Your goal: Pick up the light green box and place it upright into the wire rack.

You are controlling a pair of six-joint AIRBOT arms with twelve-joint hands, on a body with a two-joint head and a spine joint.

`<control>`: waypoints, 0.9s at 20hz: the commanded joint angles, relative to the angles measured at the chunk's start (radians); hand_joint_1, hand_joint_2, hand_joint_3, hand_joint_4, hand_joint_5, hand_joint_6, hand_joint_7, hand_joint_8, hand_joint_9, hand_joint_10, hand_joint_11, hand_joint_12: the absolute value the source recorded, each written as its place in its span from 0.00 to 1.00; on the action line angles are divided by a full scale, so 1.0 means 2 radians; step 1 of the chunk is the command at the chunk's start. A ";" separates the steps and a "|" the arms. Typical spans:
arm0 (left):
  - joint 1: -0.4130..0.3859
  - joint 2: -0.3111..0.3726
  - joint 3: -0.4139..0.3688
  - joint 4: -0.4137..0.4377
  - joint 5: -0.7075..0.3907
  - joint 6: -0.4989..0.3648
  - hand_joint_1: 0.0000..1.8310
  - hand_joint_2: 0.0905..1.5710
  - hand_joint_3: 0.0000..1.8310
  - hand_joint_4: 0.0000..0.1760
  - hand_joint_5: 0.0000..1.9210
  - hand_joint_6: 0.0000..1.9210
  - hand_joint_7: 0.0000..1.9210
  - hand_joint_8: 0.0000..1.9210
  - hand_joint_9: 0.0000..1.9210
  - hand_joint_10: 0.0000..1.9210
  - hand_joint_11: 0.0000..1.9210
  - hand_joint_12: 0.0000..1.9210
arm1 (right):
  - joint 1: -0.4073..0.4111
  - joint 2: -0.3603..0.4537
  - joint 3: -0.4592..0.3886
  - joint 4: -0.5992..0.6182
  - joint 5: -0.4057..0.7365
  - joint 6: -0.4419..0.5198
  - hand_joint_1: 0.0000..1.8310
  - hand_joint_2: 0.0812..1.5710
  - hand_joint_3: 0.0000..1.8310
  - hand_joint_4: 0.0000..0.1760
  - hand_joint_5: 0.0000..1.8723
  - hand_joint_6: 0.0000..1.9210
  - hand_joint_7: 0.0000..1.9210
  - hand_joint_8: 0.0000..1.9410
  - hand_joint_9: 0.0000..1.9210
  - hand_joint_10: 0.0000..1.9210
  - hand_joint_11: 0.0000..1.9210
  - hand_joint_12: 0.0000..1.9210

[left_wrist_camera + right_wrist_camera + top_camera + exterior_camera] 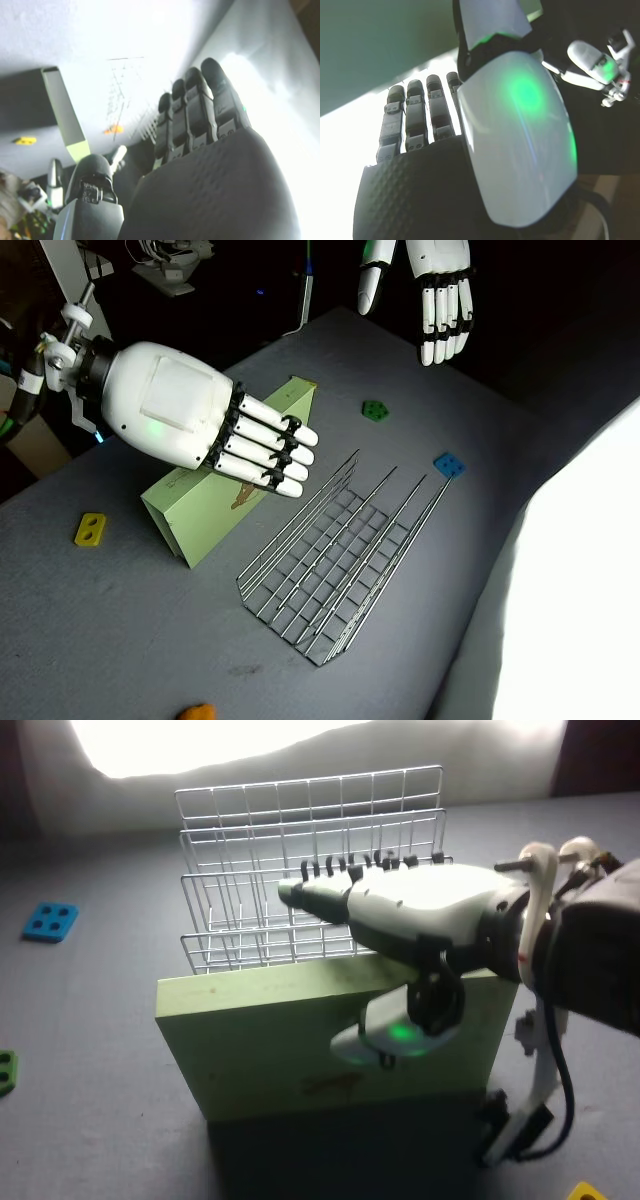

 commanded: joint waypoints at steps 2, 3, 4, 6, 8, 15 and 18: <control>-0.006 0.000 -0.002 0.005 0.041 0.000 0.00 0.75 0.00 0.00 0.10 0.00 0.12 0.00 0.12 0.00 0.00 0.32 | -0.003 -0.004 0.005 -0.019 -0.005 0.009 0.50 0.66 0.01 0.00 0.00 0.00 0.00 0.00 0.00 0.00 0.00 0.00; -0.006 0.000 -0.002 0.005 0.041 0.000 0.00 0.75 0.00 0.00 0.10 0.00 0.12 0.00 0.12 0.00 0.00 0.33 | -0.005 -0.006 0.007 -0.019 -0.005 0.010 0.49 0.67 0.01 0.00 0.00 0.00 0.00 0.00 0.00 0.00 0.00 0.00; -0.006 0.000 -0.002 0.005 0.041 0.000 0.00 0.75 0.00 0.00 0.10 0.00 0.12 0.00 0.12 0.00 0.00 0.33 | -0.005 -0.009 0.009 -0.019 -0.006 0.010 0.48 0.67 0.01 0.00 0.00 0.00 0.00 0.00 0.00 0.00 0.00 0.00; -0.006 0.000 -0.001 0.005 0.041 0.000 0.00 0.75 0.00 0.00 0.10 0.00 0.13 0.00 0.13 0.01 0.00 0.36 | -0.006 -0.014 0.011 -0.019 -0.008 0.011 0.26 0.75 0.04 0.00 0.00 0.00 0.00 0.00 0.00 0.00 0.00 0.00; -0.006 0.000 0.000 0.005 0.041 0.000 0.01 0.75 0.00 0.00 0.11 0.00 0.14 0.00 0.14 0.01 0.00 0.39 | -0.007 -0.015 0.013 -0.019 -0.008 0.011 0.24 0.76 0.04 0.00 0.00 0.00 0.00 0.00 0.00 0.00 0.00 0.00; -0.006 0.000 -0.001 0.005 0.041 0.000 0.01 0.75 0.00 0.00 0.12 0.00 0.16 0.00 0.16 0.01 0.00 0.42 | -0.005 -0.012 0.012 -0.019 -0.008 0.010 0.36 0.73 0.02 0.00 0.00 0.00 0.00 0.00 0.00 0.00 0.00 0.00; -0.006 0.000 -0.001 0.005 0.041 0.000 0.01 0.75 0.00 0.00 0.12 0.00 0.16 0.00 0.16 0.01 0.00 0.42 | -0.001 -0.009 0.012 0.014 -0.010 -0.015 0.36 0.73 0.02 0.00 0.00 0.00 0.00 0.00 0.00 0.00 0.00 0.00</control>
